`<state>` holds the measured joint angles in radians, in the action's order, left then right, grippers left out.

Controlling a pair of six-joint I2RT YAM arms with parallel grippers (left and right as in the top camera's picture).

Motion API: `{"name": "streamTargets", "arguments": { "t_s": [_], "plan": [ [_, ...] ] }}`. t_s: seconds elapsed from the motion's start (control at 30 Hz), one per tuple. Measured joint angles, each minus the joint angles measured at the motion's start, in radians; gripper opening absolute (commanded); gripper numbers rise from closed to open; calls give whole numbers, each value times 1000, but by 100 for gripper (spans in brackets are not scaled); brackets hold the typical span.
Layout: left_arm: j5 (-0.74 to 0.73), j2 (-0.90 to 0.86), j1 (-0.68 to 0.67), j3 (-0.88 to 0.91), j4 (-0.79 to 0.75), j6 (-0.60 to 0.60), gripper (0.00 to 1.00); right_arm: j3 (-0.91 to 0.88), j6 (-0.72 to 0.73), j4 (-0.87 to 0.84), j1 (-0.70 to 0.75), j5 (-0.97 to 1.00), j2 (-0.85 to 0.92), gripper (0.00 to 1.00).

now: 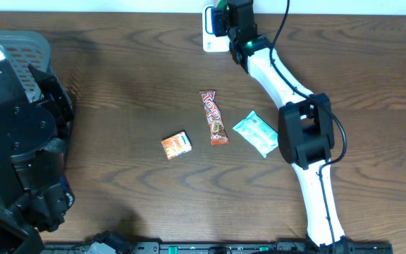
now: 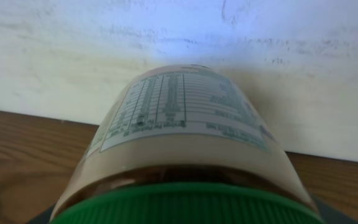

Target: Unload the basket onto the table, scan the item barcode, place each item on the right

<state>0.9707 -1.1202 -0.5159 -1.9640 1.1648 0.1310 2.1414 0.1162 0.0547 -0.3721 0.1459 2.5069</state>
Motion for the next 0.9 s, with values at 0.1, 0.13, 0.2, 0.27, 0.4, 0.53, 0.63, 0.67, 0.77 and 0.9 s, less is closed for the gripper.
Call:
{"name": "streamTargets", "arguments": {
  "t_s": [0.1, 0.13, 0.2, 0.27, 0.4, 0.53, 0.63, 0.67, 0.77, 0.9],
  "plan": [
    [0, 0, 0, 0, 0, 0, 85, 0, -4, -18, -5, 11, 0, 56],
    [0, 0, 0, 0, 0, 0, 86, 0, -6, -27, -8, 13, 0, 56],
    [0, 0, 0, 0, 0, 0, 85, 0, -6, -31, -12, 13, 0, 55],
    [0, 0, 0, 0, 0, 0, 85, 0, -7, -29, -17, 16, 0, 55],
    [0, 0, 0, 0, 0, 0, 85, 0, -7, -21, -25, 17, 0, 61],
    [0, 0, 0, 0, -1, 0, 85, 0, -11, 58, -31, 22, -6, 55],
    [0, 0, 0, 0, 0, 0, 85, -4, -17, 173, -31, 27, -39, 57],
    [0, 0, 0, 0, -1, 0, 86, -6, -19, 223, -31, 30, -61, 57],
    [0, 0, 0, 0, 0, 0, 85, -11, -22, 388, -22, 35, -161, 57],
    [0, 0, 0, 0, 1, 0, 85, -10, -33, 624, 17, 39, -347, 54]
  ]
}}
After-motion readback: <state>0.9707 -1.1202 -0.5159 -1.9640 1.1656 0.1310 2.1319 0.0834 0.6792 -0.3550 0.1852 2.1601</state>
